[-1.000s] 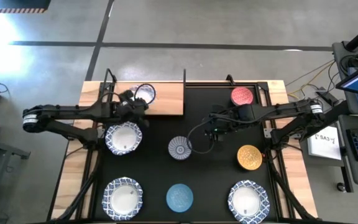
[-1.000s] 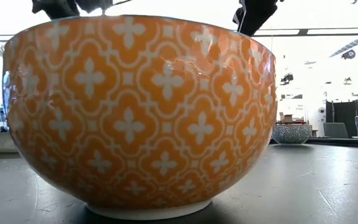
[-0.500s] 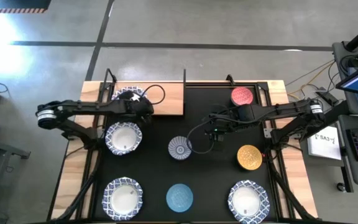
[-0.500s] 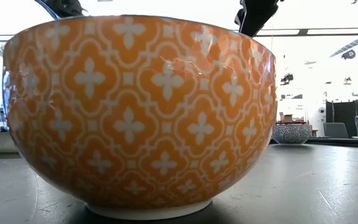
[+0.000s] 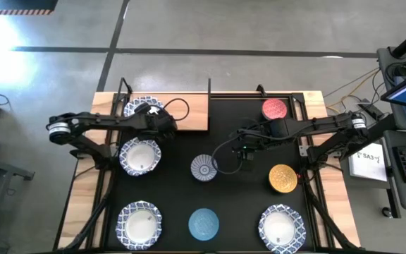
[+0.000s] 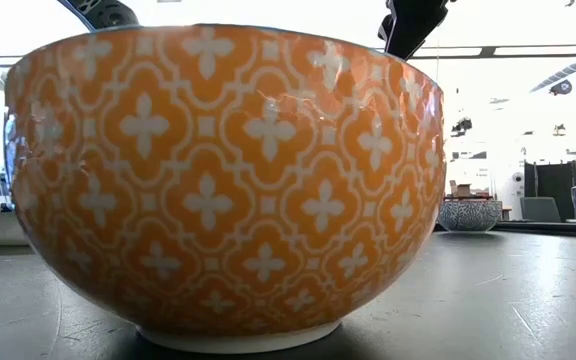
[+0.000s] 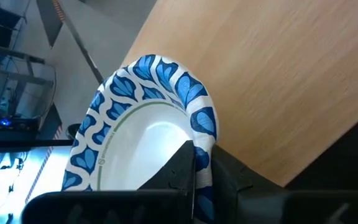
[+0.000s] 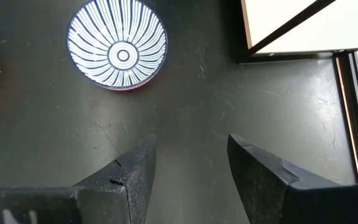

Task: Place and stack bowls onto a shelf
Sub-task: Put the top right white patterned bowl on the shelf, then stack the bottom right white patterned bowl on top of the white patterned bowl on the shelf

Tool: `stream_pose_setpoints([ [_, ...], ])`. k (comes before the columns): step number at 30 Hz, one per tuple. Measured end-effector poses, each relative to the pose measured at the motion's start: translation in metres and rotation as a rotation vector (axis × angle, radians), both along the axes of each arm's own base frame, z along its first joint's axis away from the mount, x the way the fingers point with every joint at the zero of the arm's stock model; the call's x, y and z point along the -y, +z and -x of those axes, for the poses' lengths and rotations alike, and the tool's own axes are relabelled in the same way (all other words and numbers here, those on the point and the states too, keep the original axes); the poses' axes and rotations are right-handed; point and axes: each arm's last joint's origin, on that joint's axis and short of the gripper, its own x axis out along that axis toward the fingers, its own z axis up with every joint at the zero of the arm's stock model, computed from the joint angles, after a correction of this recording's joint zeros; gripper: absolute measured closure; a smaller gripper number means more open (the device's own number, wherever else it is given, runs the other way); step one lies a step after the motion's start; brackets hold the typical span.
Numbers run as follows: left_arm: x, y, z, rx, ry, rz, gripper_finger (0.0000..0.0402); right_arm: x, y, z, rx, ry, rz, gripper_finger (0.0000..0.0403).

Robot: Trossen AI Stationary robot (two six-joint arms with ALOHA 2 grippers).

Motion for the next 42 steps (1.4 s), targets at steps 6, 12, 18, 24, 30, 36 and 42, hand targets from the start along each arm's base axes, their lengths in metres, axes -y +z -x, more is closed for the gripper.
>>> stream_pose_setpoints([
  [6, 0.000, -0.002, 0.000, -0.013, 0.005, -0.013, 0.0349, 0.000, 0.000, 0.000, 0.000, 0.000, 0.000, 0.0216],
  [12, 0.000, -0.001, 0.001, -0.017, 0.003, -0.012, 0.0296, 0.000, 0.000, 0.000, 0.000, 0.000, 0.000, 0.0216],
  [18, 0.000, 0.007, 0.000, -0.032, 0.002, -0.007, 0.0256, 0.000, 0.000, 0.000, 0.000, 0.000, -0.001, 0.0216],
  [24, -0.001, 0.023, -0.007, -0.005, -0.009, 0.028, 0.0240, 0.000, 0.000, 0.000, 0.003, -0.011, -0.008, 0.0216],
  [30, 0.000, 0.030, -0.013, 0.041, -0.075, 0.138, 0.0239, 0.000, -0.001, 0.002, -0.004, -0.081, -0.051, 0.0216],
  [36, 0.002, 0.034, -0.012, 0.076, -0.097, 0.174, 0.0239, -0.001, -0.003, 0.005, -0.022, -0.254, -0.189, 0.0216],
  [42, 0.006, 0.046, -0.013, 0.215, -0.177, 0.281, 0.0239, -0.005, -0.003, 0.006, -0.021, -0.457, -0.392, 0.0216],
])
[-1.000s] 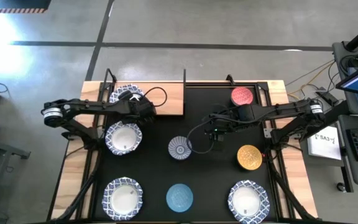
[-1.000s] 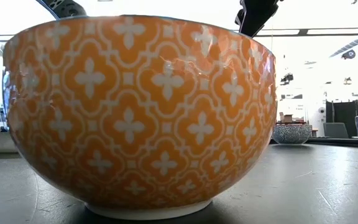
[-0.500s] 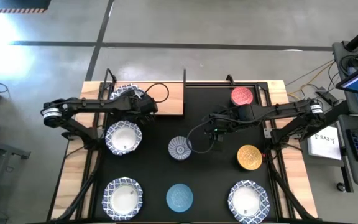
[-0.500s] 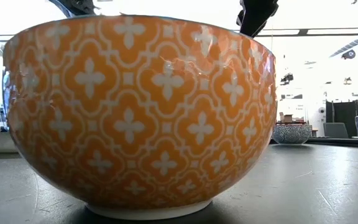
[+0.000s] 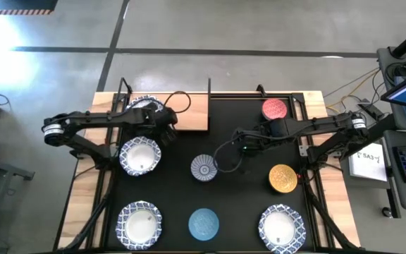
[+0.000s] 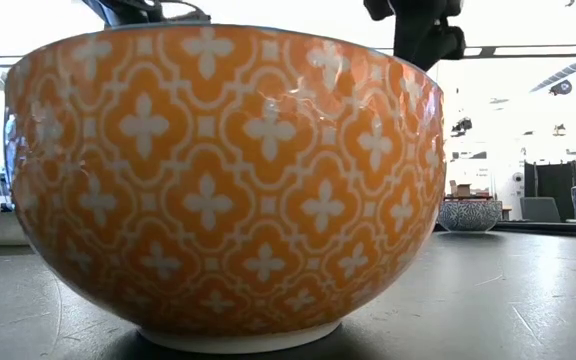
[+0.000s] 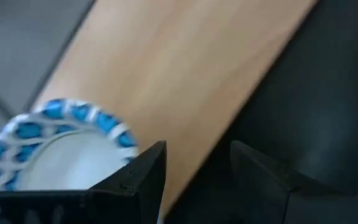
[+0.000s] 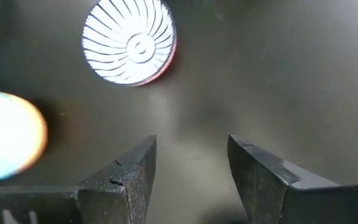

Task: Place and stack bowls onto a shelf
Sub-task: Stack the bottom right white patterned bowl on top of the white patterned bowl on the shelf

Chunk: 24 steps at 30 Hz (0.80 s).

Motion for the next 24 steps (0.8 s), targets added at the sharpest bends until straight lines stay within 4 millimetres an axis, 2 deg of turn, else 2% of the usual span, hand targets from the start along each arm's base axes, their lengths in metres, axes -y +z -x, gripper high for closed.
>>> stream_pose_setpoints([
  [6, 0.009, 0.016, -0.003, 0.186, -0.212, 0.190, 0.0239, -0.015, -0.005, -0.002, -0.031, -0.137, -0.124, 0.0216],
  [11, 0.023, 0.028, -0.008, 0.320, -0.395, 0.277, 0.0239, -0.038, -0.019, -0.008, -0.111, -0.200, -0.232, 0.0216],
  [17, 0.044, 0.031, -0.013, 0.331, -0.503, 0.282, 0.0239, -0.077, -0.038, -0.012, -0.243, -0.236, -0.362, 0.0216],
  [24, 0.062, 0.033, -0.018, 0.337, -0.614, 0.259, 0.0239, -0.115, -0.058, -0.009, -0.362, -0.362, -0.396, 0.0216],
])
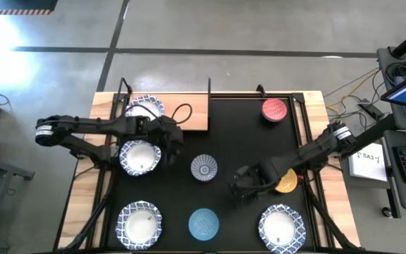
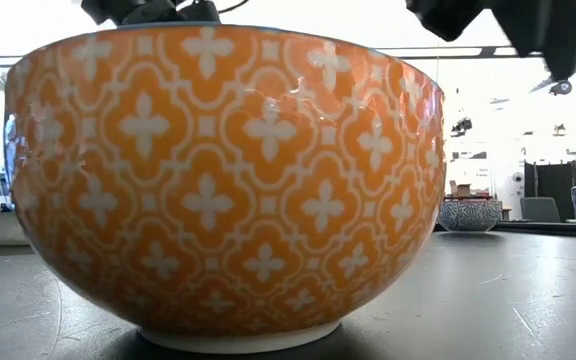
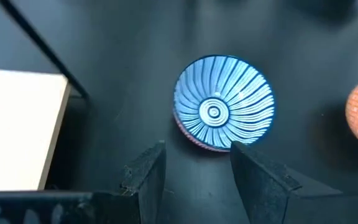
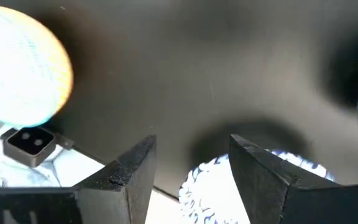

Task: Place and stack bowls onto a shelf
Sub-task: Stack the bottom right white patterned bowl on top of the white patterned bowl on the shelf

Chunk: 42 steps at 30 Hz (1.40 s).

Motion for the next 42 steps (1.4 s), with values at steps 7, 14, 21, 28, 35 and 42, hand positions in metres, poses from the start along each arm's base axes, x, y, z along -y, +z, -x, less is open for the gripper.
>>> stream_pose_setpoints([
  [7, 0.003, 0.002, -0.002, 0.035, -0.069, -0.061, 0.0239, -0.037, -0.014, 0.011, -0.112, -0.098, -0.025, 0.0216],
  [14, 0.003, 0.005, -0.004, 0.057, -0.110, -0.105, 0.0239, -0.064, -0.037, 0.017, -0.217, -0.183, 0.019, 0.0216],
  [21, 0.003, 0.009, -0.005, 0.071, -0.132, -0.130, 0.0239, -0.078, -0.063, 0.016, -0.290, -0.211, 0.063, 0.0216],
  [28, 0.003, 0.009, -0.005, 0.071, -0.138, -0.137, 0.0239, -0.083, -0.078, 0.014, -0.320, -0.208, 0.085, 0.0216],
  [35, 0.003, 0.009, -0.005, 0.072, -0.146, -0.145, 0.0239, -0.085, -0.087, 0.013, -0.338, -0.214, 0.100, 0.0227],
  [42, 0.003, 0.009, -0.005, 0.072, -0.149, -0.148, 0.0239, -0.087, -0.097, 0.011, -0.356, -0.196, 0.117, 0.0272],
])
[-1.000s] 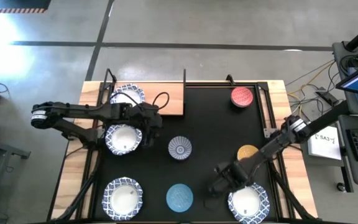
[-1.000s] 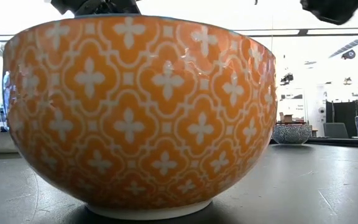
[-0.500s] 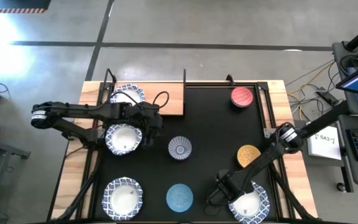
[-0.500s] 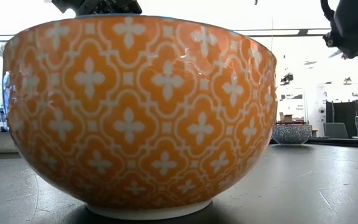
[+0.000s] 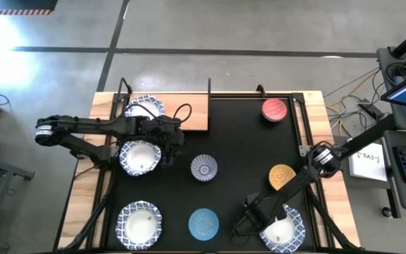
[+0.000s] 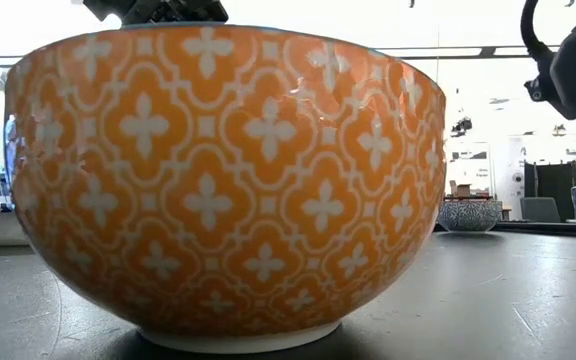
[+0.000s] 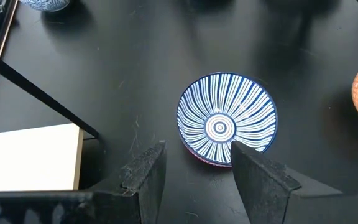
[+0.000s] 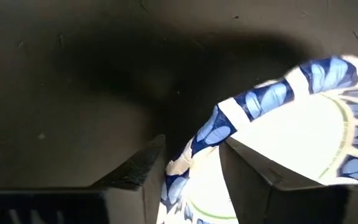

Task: Place and stack bowls onto a shelf
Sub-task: Stack the bottom right white patterned bowl on top of the white patterned bowl on the shelf

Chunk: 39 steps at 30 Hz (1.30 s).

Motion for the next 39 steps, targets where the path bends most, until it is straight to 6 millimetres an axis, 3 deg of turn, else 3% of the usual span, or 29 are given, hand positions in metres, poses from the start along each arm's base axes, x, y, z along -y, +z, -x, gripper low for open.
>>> stream_pose_setpoints([
  [7, 0.000, 0.000, 0.000, 0.000, 0.002, 0.002, 0.0239, -0.002, -0.007, 0.000, -0.048, 0.063, -0.064, 0.0318],
  [16, 0.000, 0.000, 0.000, -0.005, 0.020, 0.022, 0.0239, -0.002, 0.014, 0.000, 0.024, 0.119, -0.113, 0.0387],
  [21, 0.000, -0.002, 0.002, -0.024, 0.013, 0.032, 0.0239, -0.007, 0.032, -0.008, 0.161, 0.277, -0.182, 0.0393],
  [26, 0.003, -0.002, 0.002, -0.028, -0.042, 0.072, 0.0239, -0.020, 0.061, -0.027, 0.449, 0.574, -0.293, 0.0394],
  [31, 0.008, -0.001, 0.003, -0.005, -0.226, 0.177, 0.0239, -0.018, 0.087, -0.041, 0.593, 0.691, -0.316, 0.0394],
  [39, 0.022, 0.009, 0.007, 0.169, -0.770, 0.398, 0.0239, 0.001, 0.117, -0.058, 0.783, 0.920, -0.247, 0.0394],
])
